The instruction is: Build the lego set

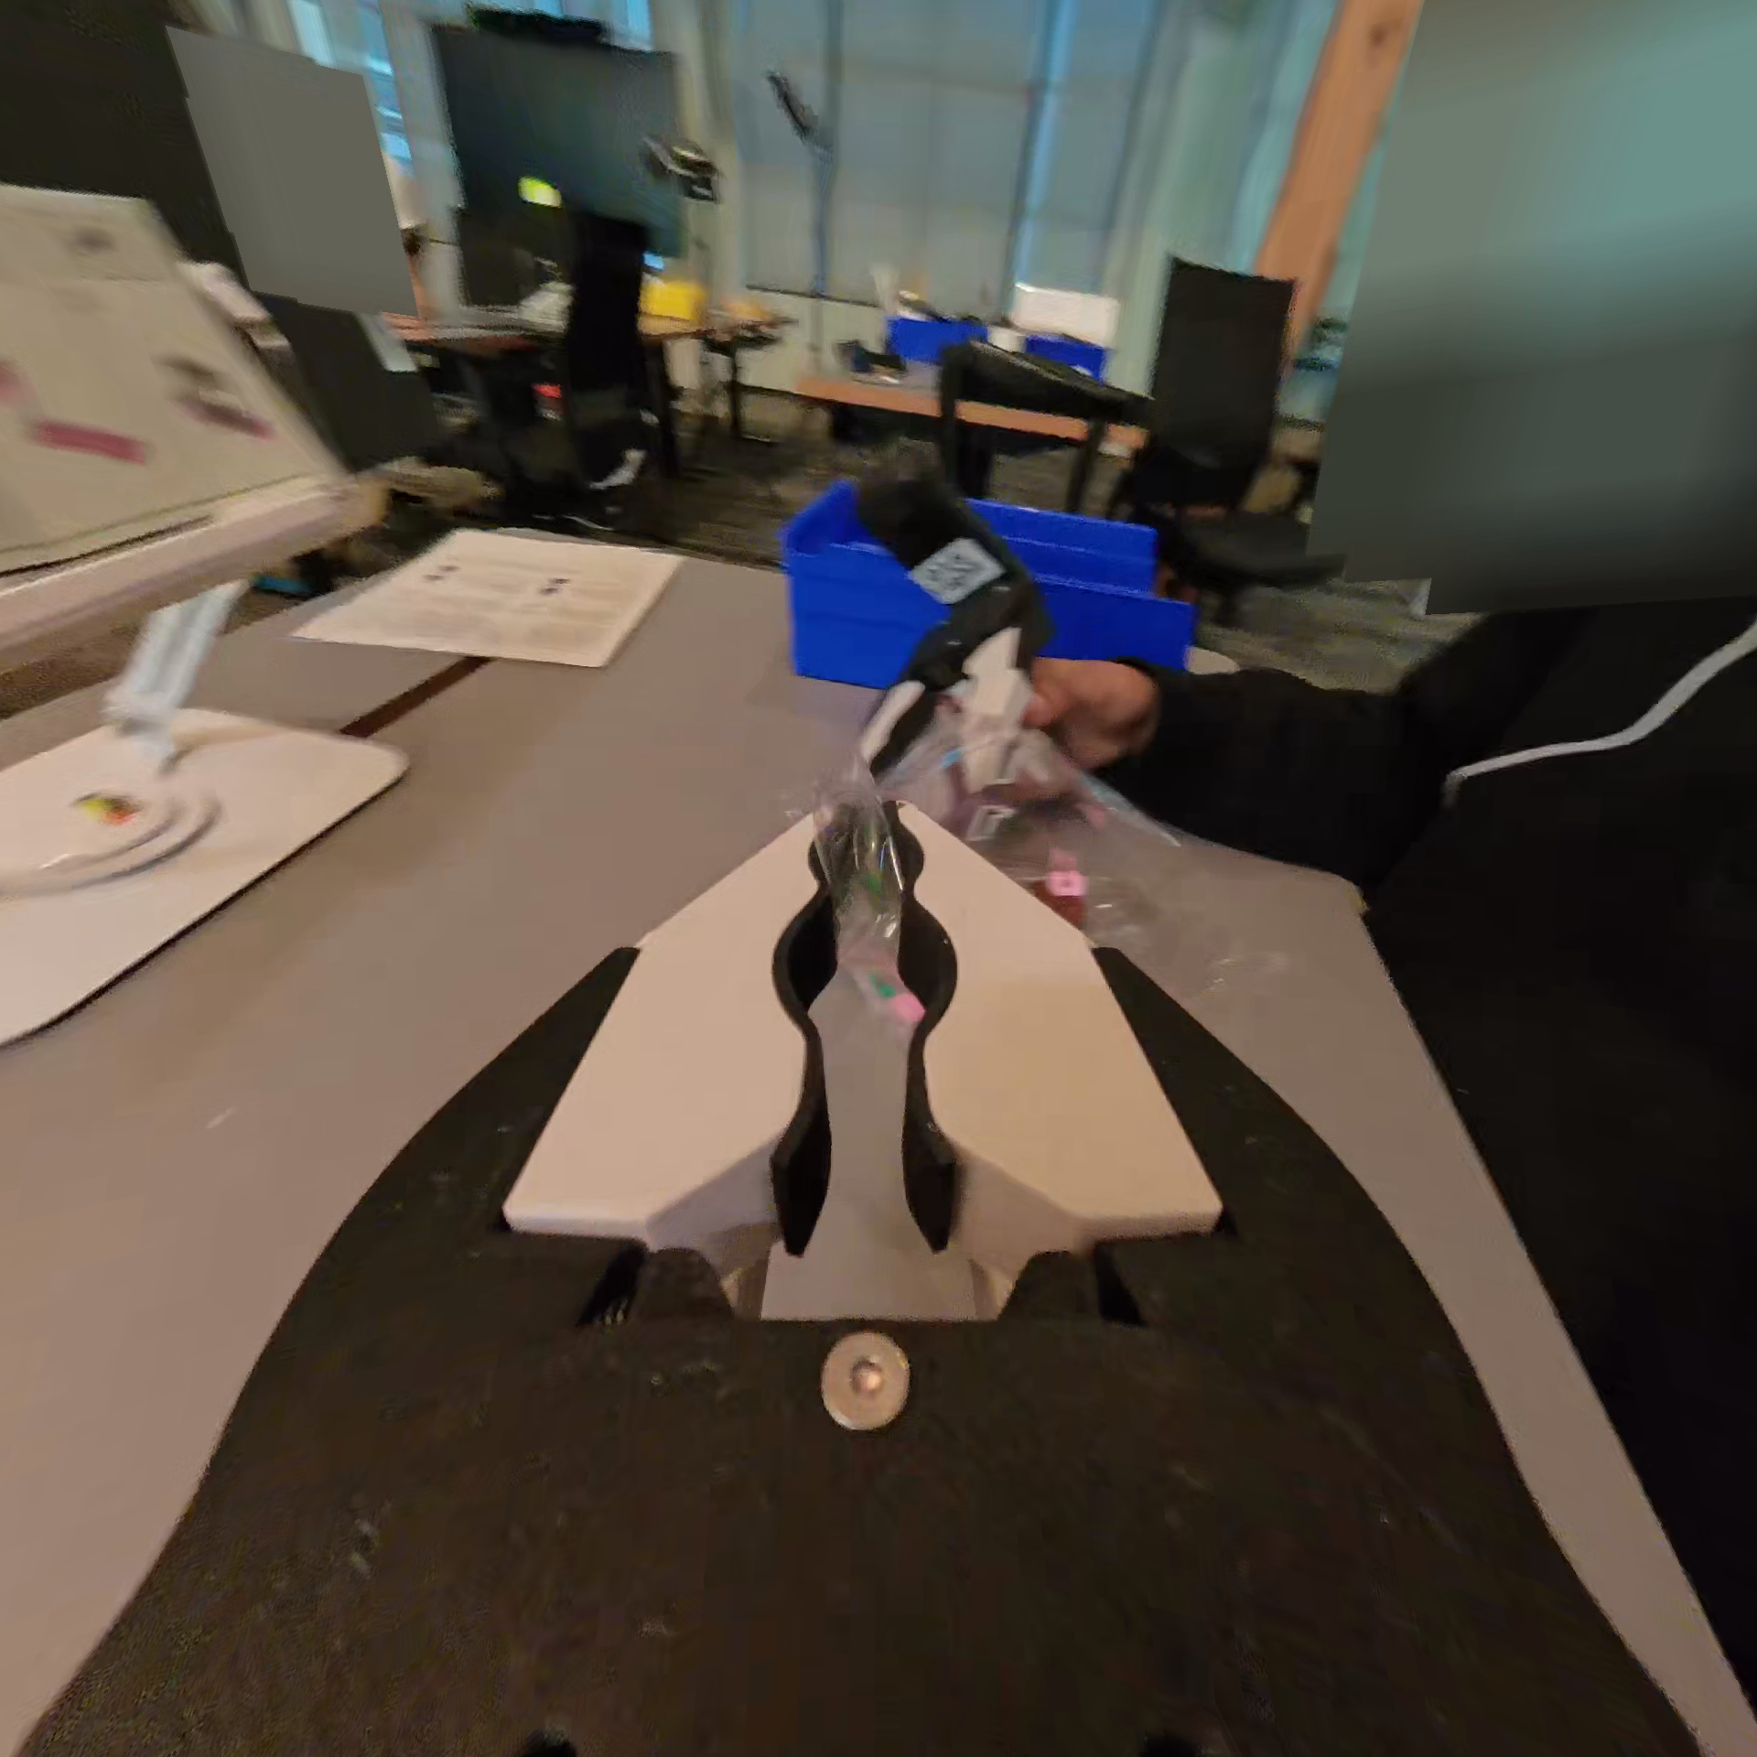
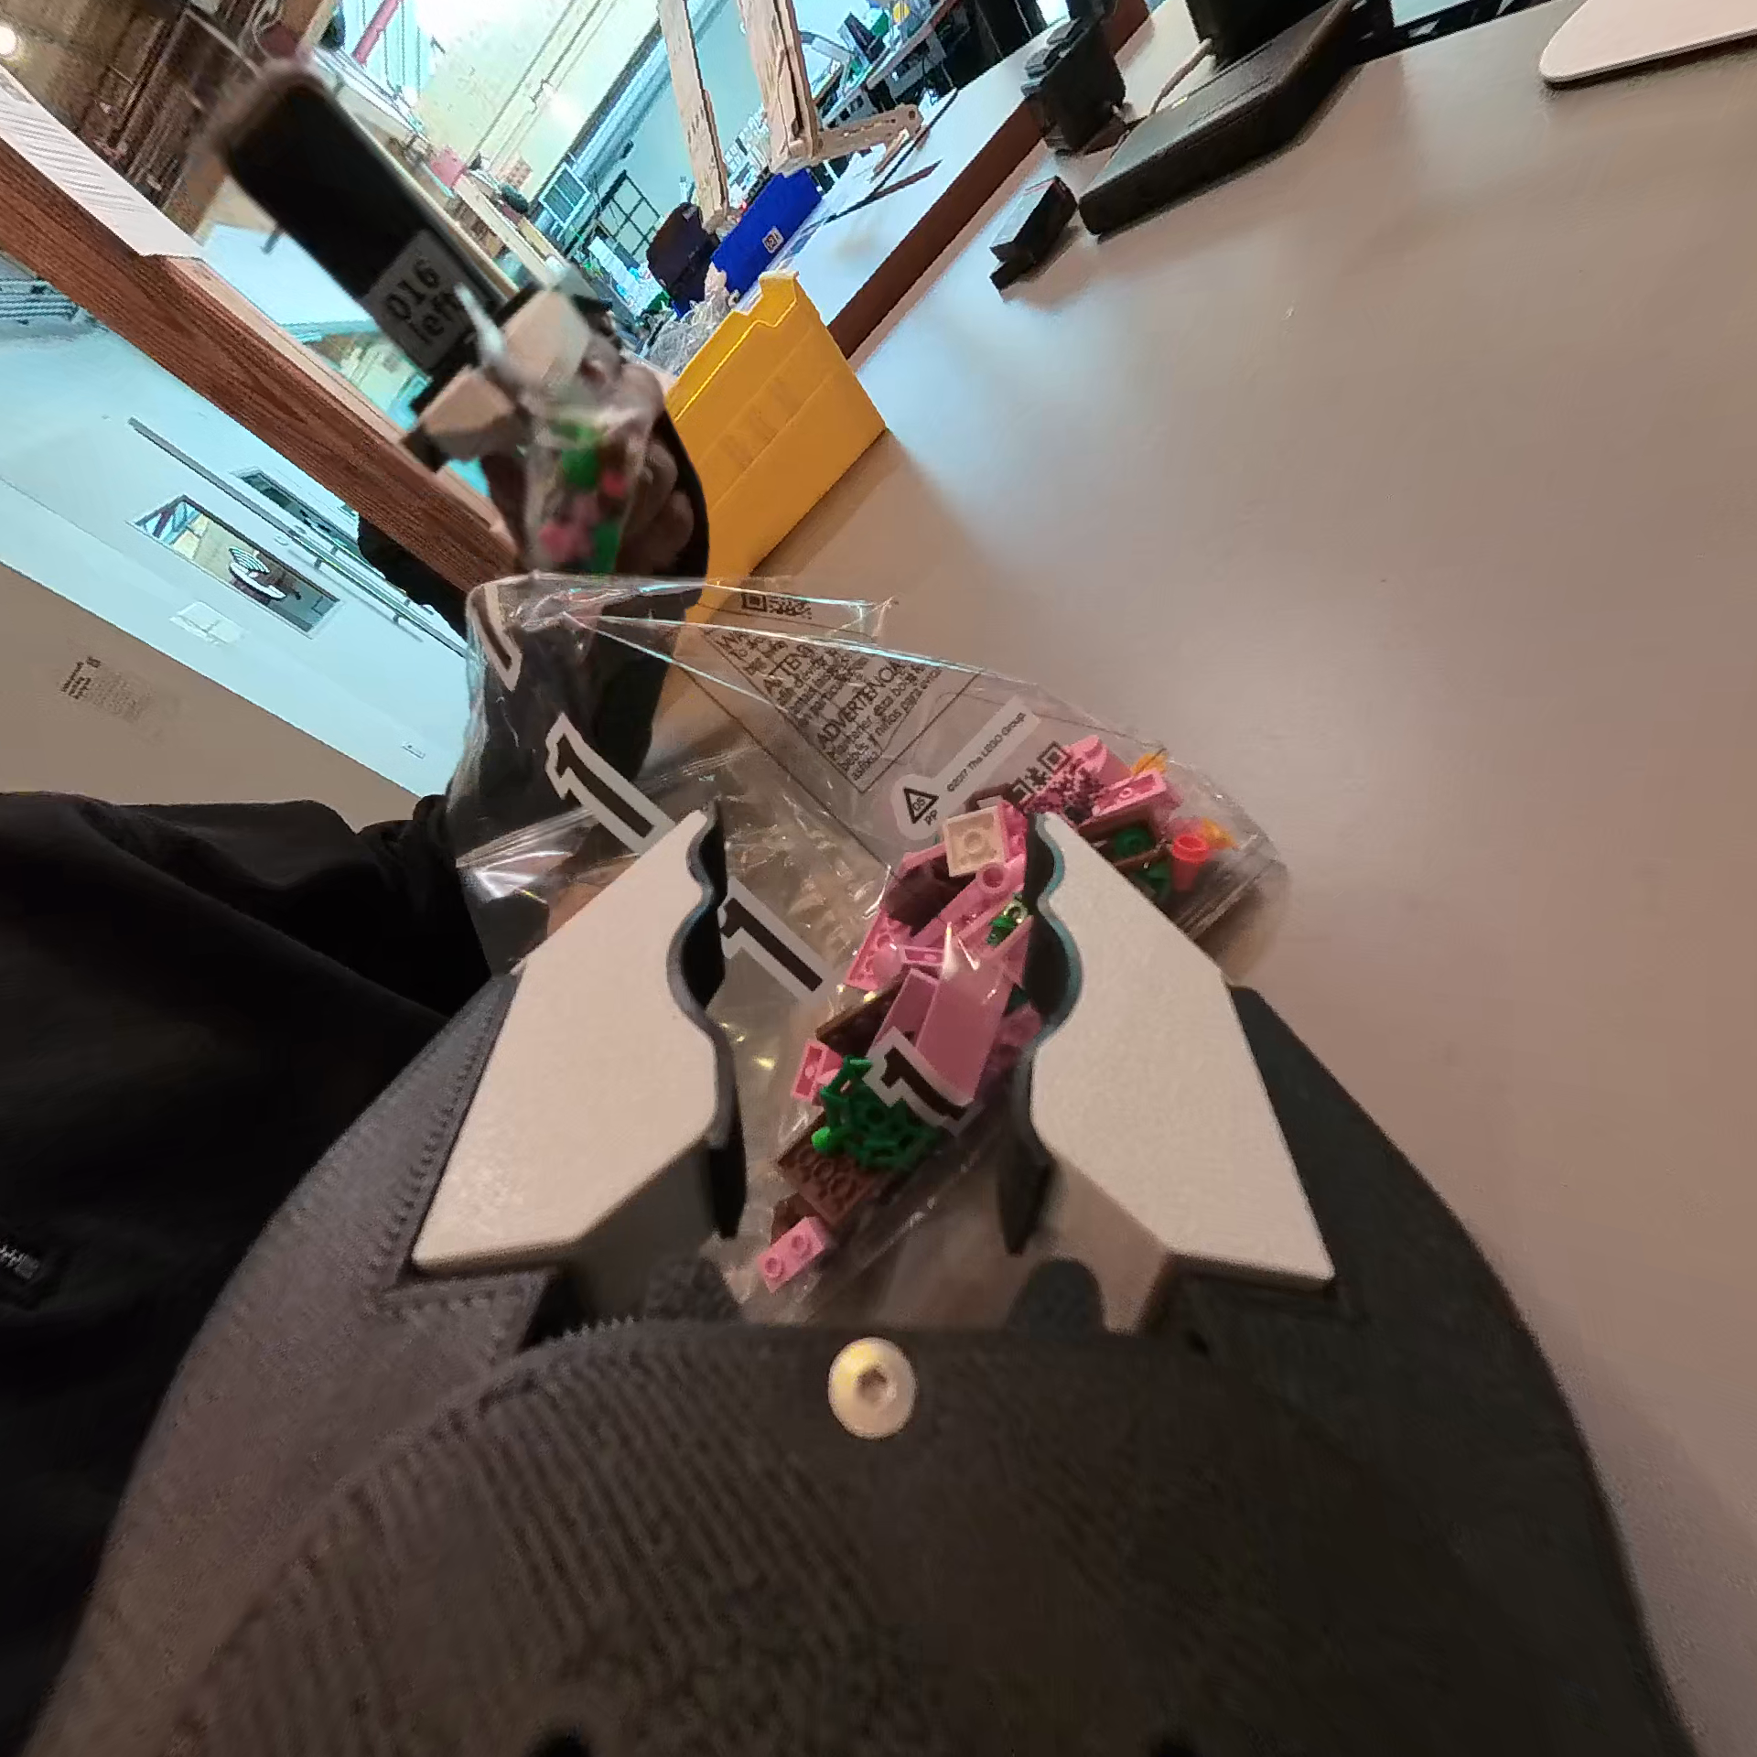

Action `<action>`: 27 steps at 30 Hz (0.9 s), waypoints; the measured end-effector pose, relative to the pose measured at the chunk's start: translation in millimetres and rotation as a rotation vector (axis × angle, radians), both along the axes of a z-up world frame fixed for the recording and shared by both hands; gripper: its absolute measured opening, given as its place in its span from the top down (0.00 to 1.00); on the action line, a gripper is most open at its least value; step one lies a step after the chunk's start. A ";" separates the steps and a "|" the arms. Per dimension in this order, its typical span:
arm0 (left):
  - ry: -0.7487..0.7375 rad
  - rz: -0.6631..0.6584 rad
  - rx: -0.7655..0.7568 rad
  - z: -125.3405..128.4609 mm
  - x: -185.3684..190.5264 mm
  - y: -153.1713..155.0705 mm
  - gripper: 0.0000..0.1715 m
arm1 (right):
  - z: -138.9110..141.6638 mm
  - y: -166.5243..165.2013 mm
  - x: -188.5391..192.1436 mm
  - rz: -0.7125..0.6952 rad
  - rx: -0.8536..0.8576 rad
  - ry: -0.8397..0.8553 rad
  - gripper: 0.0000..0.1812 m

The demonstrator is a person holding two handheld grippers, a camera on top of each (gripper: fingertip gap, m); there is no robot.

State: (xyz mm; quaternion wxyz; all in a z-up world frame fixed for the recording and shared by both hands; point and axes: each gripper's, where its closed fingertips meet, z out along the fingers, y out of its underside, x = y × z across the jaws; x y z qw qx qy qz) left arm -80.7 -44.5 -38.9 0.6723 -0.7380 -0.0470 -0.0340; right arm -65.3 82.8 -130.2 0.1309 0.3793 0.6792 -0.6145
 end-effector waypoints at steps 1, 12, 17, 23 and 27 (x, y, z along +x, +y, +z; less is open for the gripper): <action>-0.012 0.064 -0.005 -4.8 -14.5 -10.8 0.99 | 0.6 -0.1 0.0 -0.002 0.001 0.004 0.66; -0.121 0.297 -0.235 -65.2 -62.9 -39.2 0.94 | 2.3 -5.2 2.2 -0.003 0.012 0.019 0.67; -0.074 0.469 -0.305 -75.5 -85.1 -46.6 0.66 | 4.1 -3.0 0.6 -0.017 0.006 0.020 0.67; -0.160 0.488 -0.381 -93.1 -87.2 -49.4 0.55 | 5.2 -3.6 1.1 -0.018 0.013 0.027 0.67; -0.268 0.573 -0.497 -120.6 -95.7 -57.7 0.36 | 5.1 -4.1 1.5 -0.016 0.018 0.029 0.67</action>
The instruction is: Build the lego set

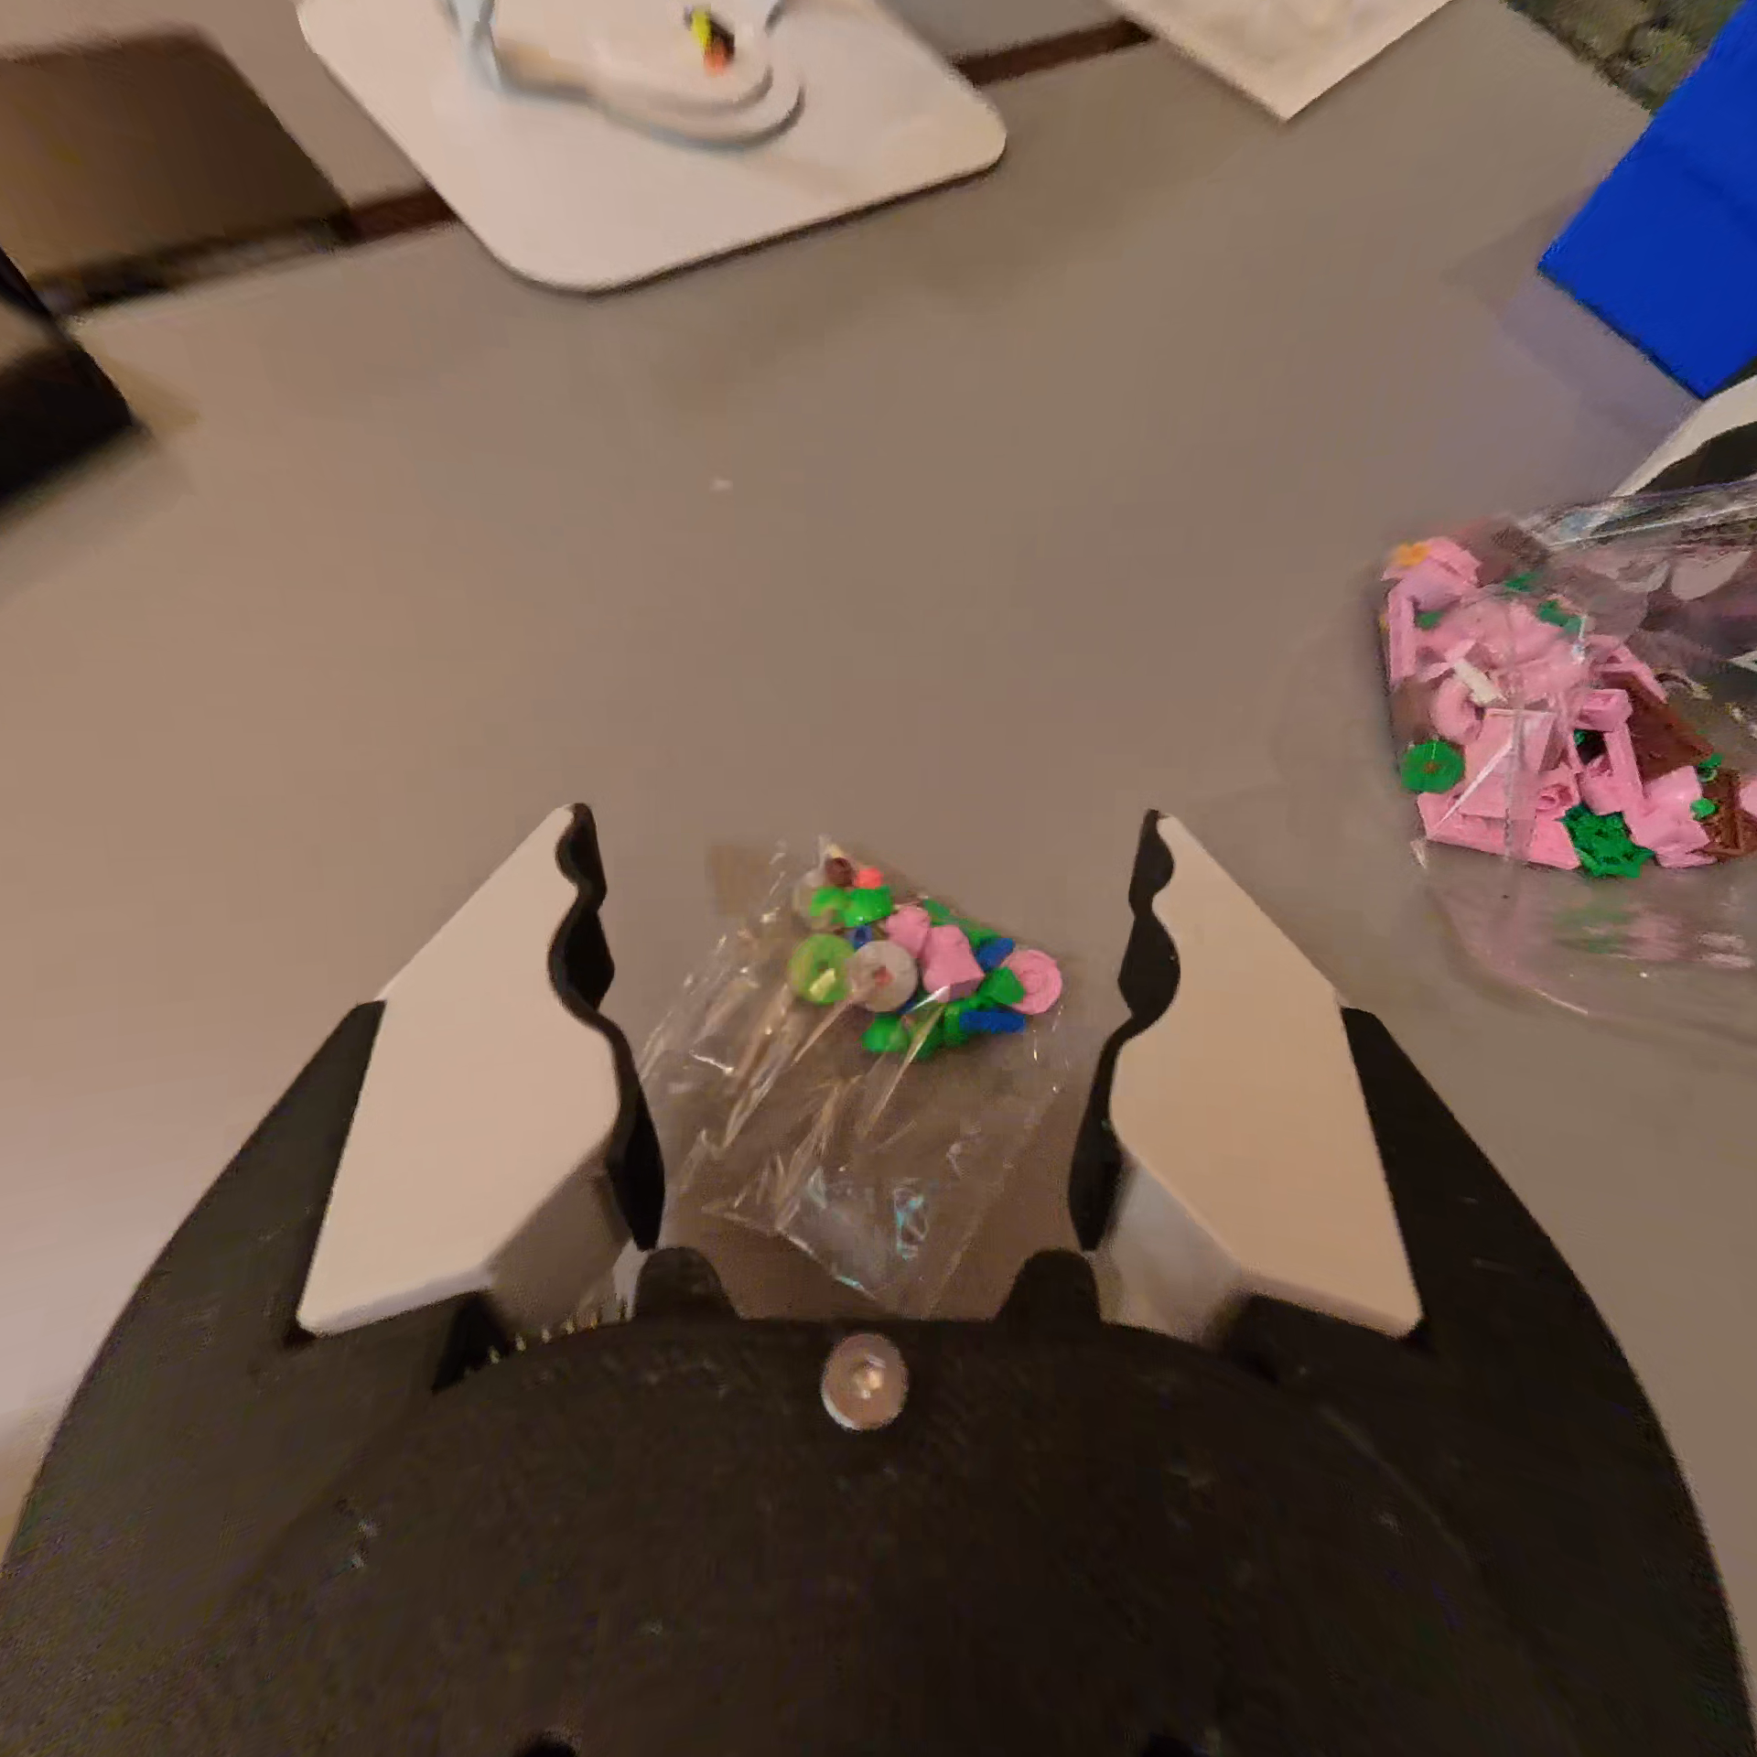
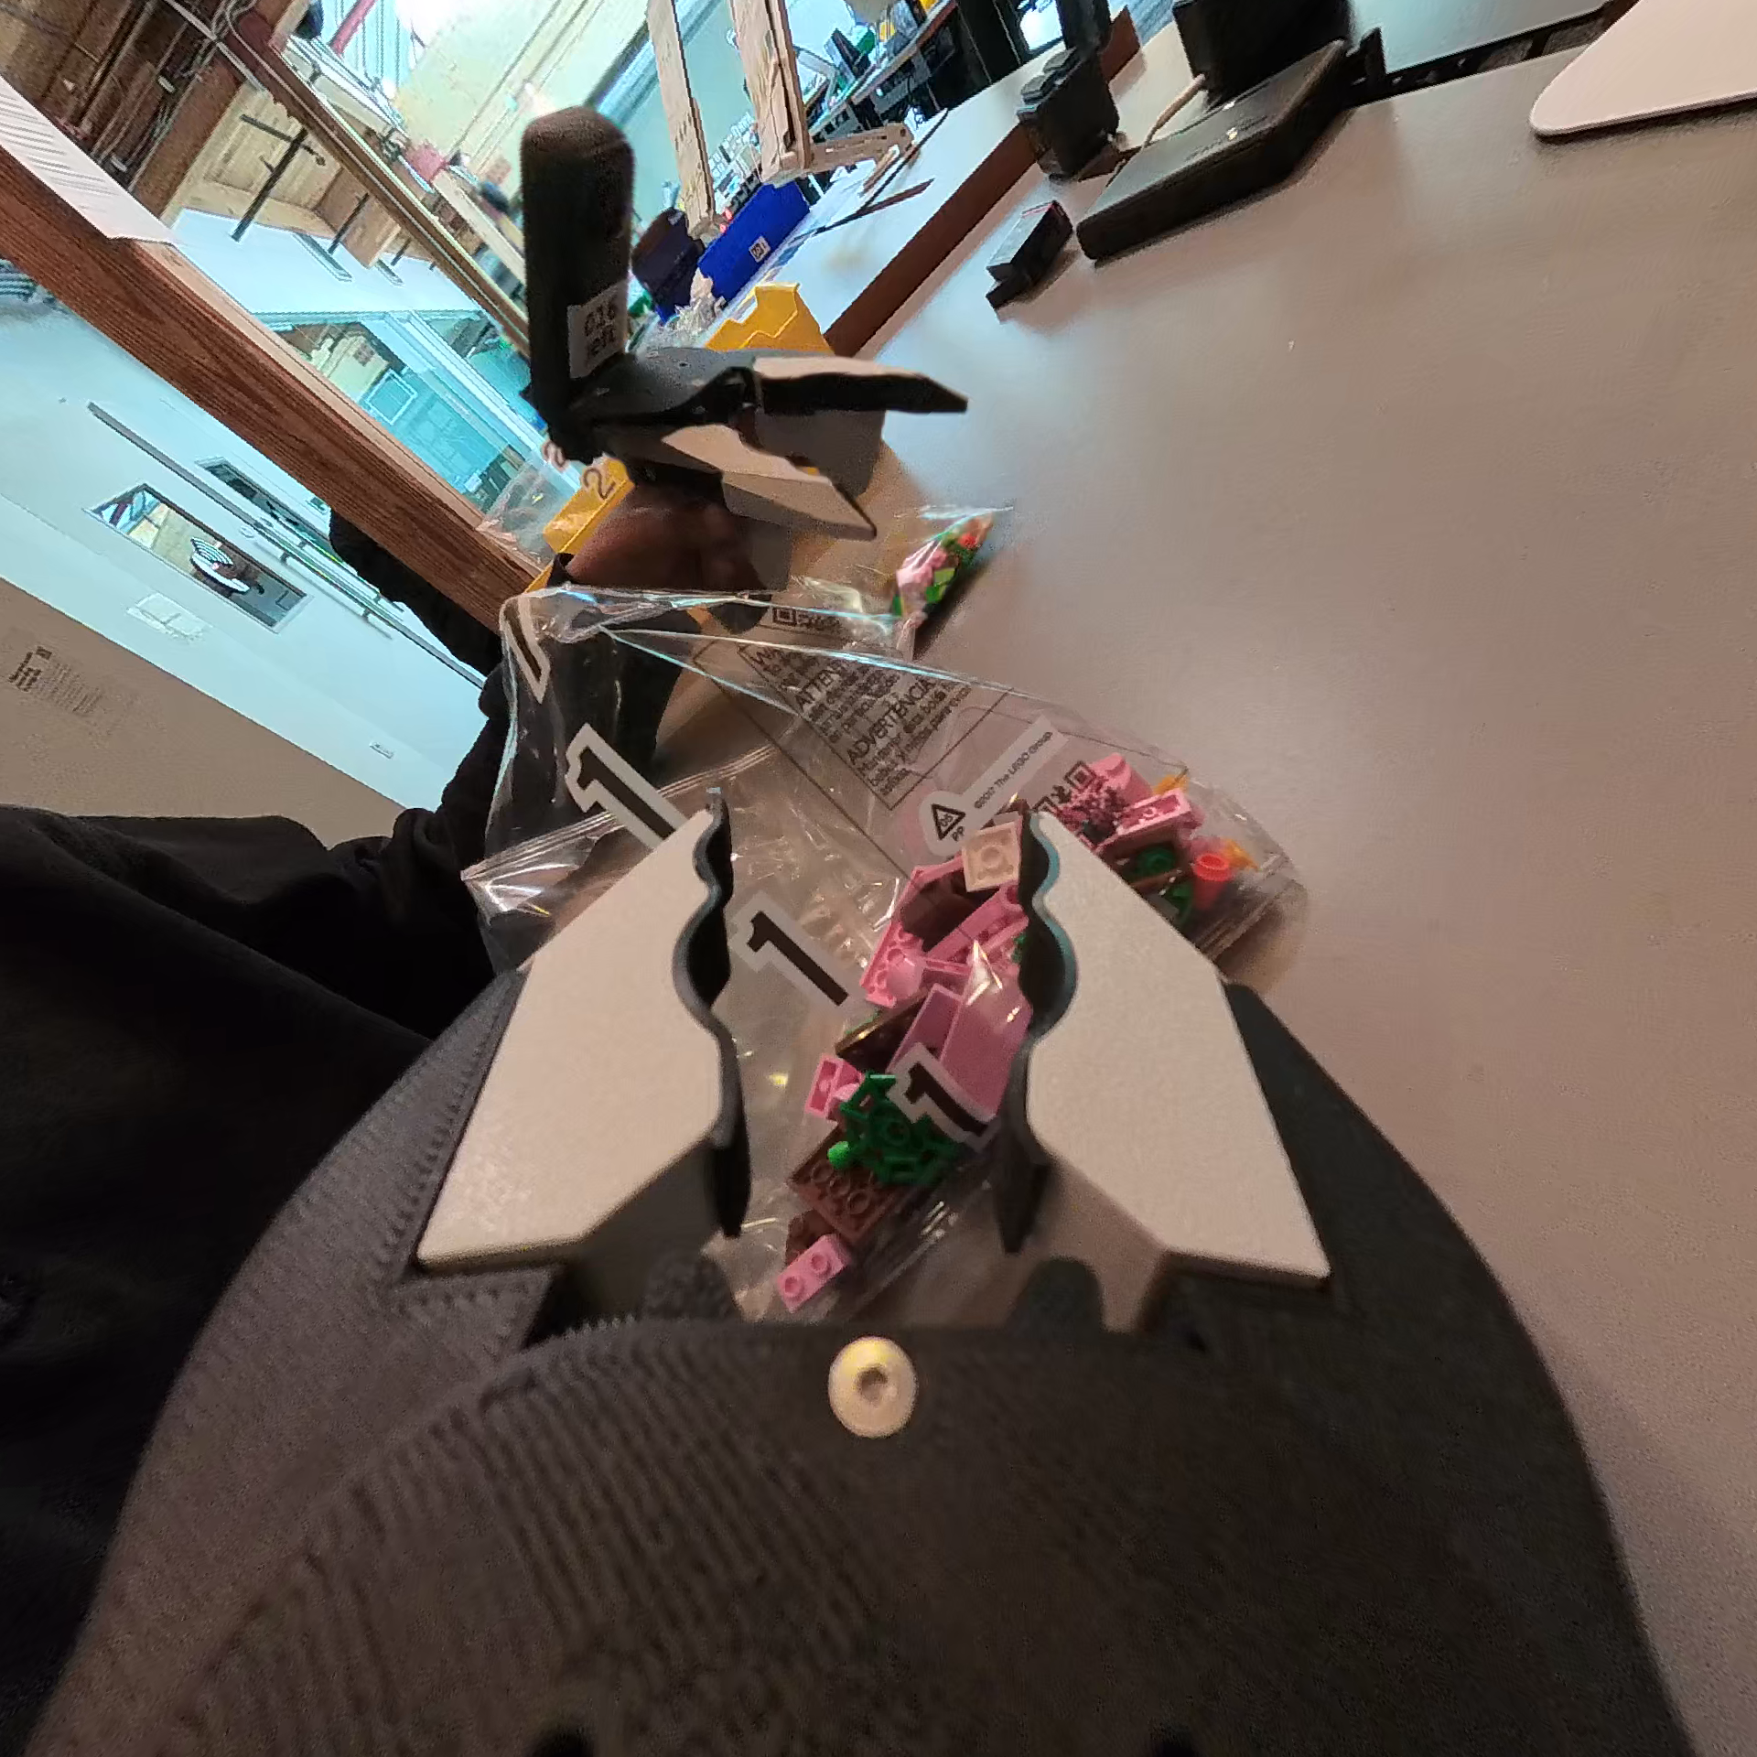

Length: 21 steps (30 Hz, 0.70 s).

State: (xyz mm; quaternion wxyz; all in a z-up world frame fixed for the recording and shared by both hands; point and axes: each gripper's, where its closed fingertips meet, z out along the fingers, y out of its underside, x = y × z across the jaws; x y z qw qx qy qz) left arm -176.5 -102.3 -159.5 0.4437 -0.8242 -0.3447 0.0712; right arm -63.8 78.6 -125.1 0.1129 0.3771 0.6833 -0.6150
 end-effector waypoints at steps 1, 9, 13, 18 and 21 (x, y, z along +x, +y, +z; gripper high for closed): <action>-0.037 0.012 -0.005 -4.4 0.2 -0.2 0.36 | -0.4 -0.3 0.1 0.001 0.003 -0.001 0.67; -0.002 0.102 -0.019 0.3 -14.2 -23.5 0.47 | -1.3 -1.5 1.4 0.006 0.012 -0.004 0.66; 0.035 -0.166 -0.053 -4.8 19.4 -10.5 0.46 | -1.2 -2.1 1.7 0.006 0.018 0.000 0.66; 0.056 -0.138 -0.309 -41.9 13.3 -30.5 0.43 | -3.5 -3.6 2.4 0.009 0.030 -0.003 0.66; 0.120 -0.112 -0.331 -34.1 6.3 -34.8 0.45 | -4.4 -4.3 3.0 0.011 0.037 -0.004 0.66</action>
